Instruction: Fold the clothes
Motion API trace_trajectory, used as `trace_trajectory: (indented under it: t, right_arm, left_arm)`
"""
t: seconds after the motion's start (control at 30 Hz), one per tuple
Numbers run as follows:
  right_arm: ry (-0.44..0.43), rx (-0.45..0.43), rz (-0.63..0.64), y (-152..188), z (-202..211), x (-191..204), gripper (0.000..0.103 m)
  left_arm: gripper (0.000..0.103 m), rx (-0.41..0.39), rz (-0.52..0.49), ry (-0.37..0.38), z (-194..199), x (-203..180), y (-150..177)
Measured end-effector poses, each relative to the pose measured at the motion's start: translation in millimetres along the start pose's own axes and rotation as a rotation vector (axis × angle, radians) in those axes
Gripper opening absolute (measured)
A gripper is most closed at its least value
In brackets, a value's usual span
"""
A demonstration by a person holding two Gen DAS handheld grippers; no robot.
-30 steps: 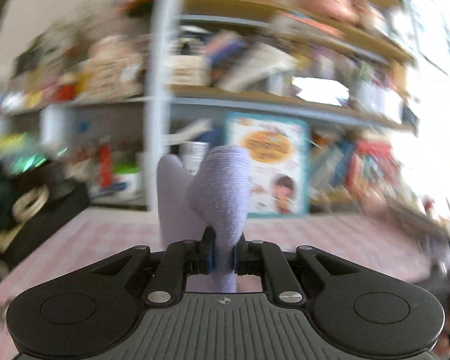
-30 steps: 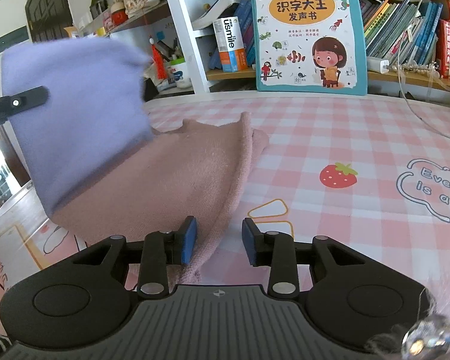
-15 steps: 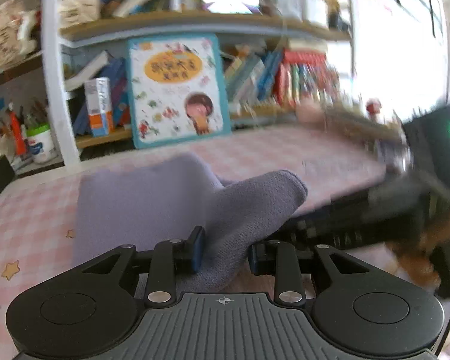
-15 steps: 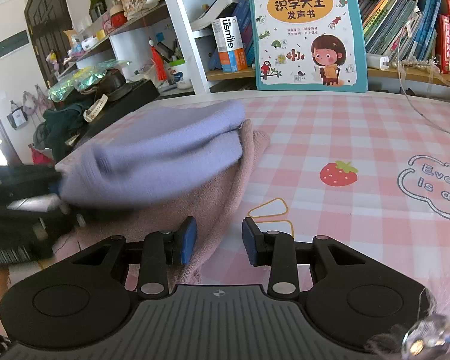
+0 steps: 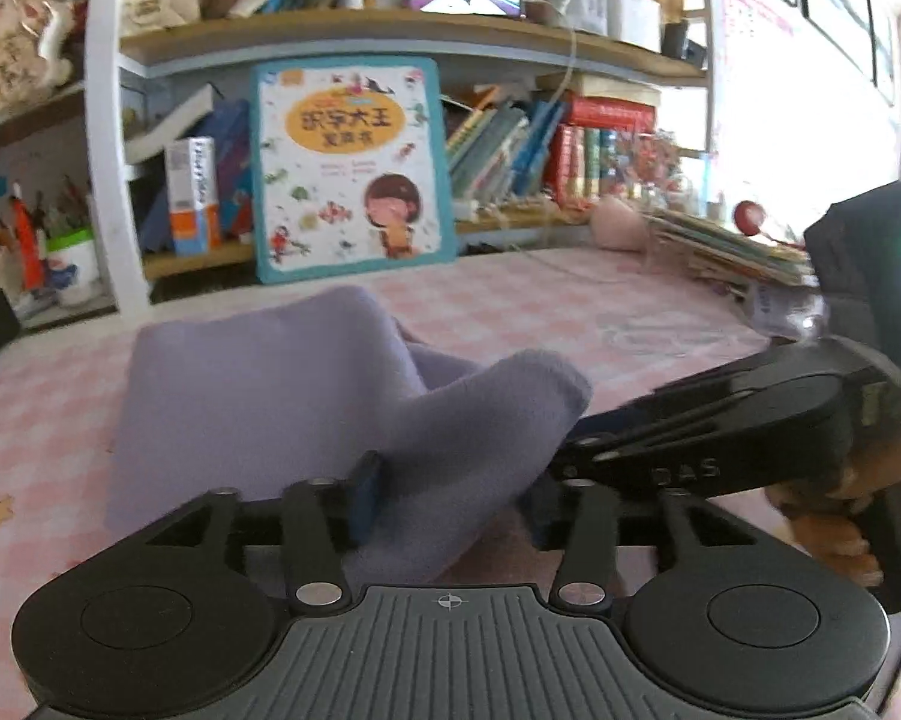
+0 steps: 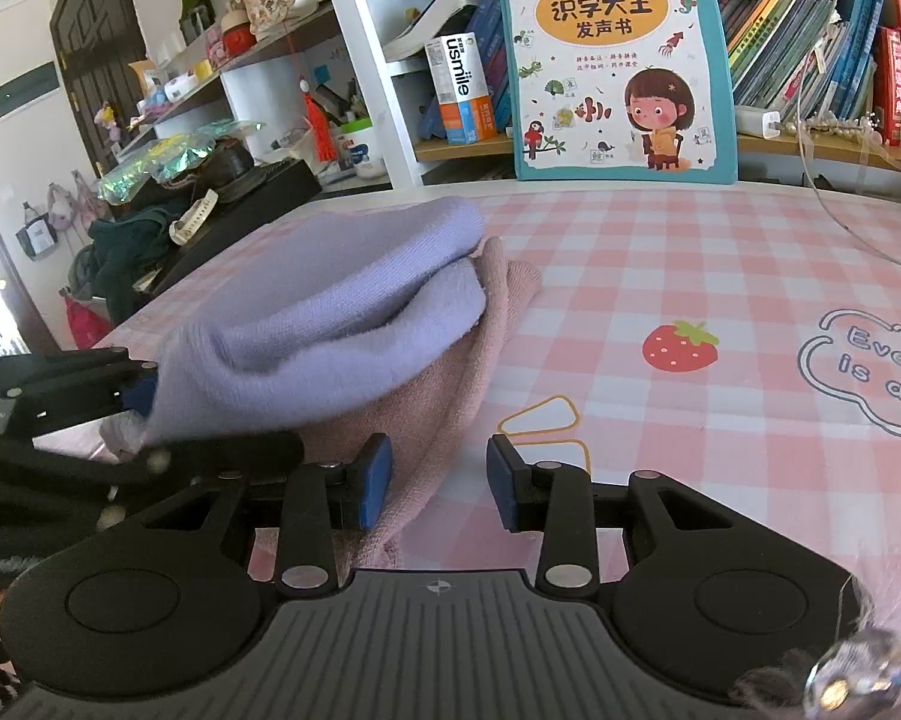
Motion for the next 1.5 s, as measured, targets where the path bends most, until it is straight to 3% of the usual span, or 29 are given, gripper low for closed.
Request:
trace_trajectory:
  t: [0.13,0.2,0.33,0.47,0.57,0.73,0.83,1.03,1.17,1.27,1.4,1.47,1.5]
  right_arm:
    - [-0.017,-0.005,-0.025,-0.2,1.3,-2.8,0.036]
    - [-0.012,-0.018,-0.042,-0.7,4.5,-5.9,0.058]
    - [0.044,-0.045,-0.040,0.4,18.3,-12.6,0.058]
    - [-0.040,-0.108,-0.172,-8.6,42.2,-21.5,0.058]
    - [-0.213,-0.139,-0.309,-19.6,50.0,-17.4,0.060]
    - [-0.367,-0.054,-0.447,-26.2,23.9,-2.0,0.062]
    - [-0.344,-0.009,-0.485,-32.9,2.1,-3.4,0.062]
    - [-0.317,0.019,-0.544,-57.0,-43.5,-18.2,0.061]
    - [-0.288,0.017,-0.550,-75.3,-63.4,-23.8,0.058]
    - [-0.263,-0.065,-0.475,-93.5,-53.7,-21.3,0.053]
    - [-0.314,-0.279,-0.406,-116.4,-12.5,-17.8,0.052]
    - [-0.282,-0.295,-0.371,-116.9,-1.1,-16.6,0.053]
    - [-0.248,-0.255,-0.352,-112.7,-1.6,-15.3,0.053]
  left_arm:
    - [0.067,-0.015,0.068,0.067,17.2,10.1,-6.9]
    - [0.068,-0.040,0.116,0.109,32.6,20.7,-10.5]
    - [0.070,-0.107,0.167,0.098,65.6,42.5,-17.9]
    - [0.070,-0.149,0.192,-0.004,75.0,70.3,-20.1]
    - [0.070,-0.115,0.190,-0.045,59.4,75.4,-14.8]
    - [0.076,-0.040,0.054,-0.056,32.8,55.8,3.1]
    - [0.077,-0.031,0.025,-0.061,29.1,53.0,11.5]
    - [0.078,-0.058,0.073,-0.031,31.8,58.8,16.4]
    - [0.079,-0.084,0.017,-0.070,30.8,50.2,21.0]
    - [0.080,-0.083,-0.003,-0.084,30.1,47.7,20.9]
    - [0.081,-0.082,0.010,-0.071,30.1,50.0,20.6]
    - [0.082,-0.081,0.009,-0.069,30.0,49.8,20.6]
    - [0.082,-0.080,0.005,-0.072,30.0,49.2,20.8]
Point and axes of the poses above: each gripper's, at about its wrist camera, not at the fingertips, and z roughly against the way its jaws point, x to its left, y to its underside, the point moved 7 cm from there along -z, roughly the way its jaws point, and after that the axes turned 2 degrees about z, right-handed, at the moved point
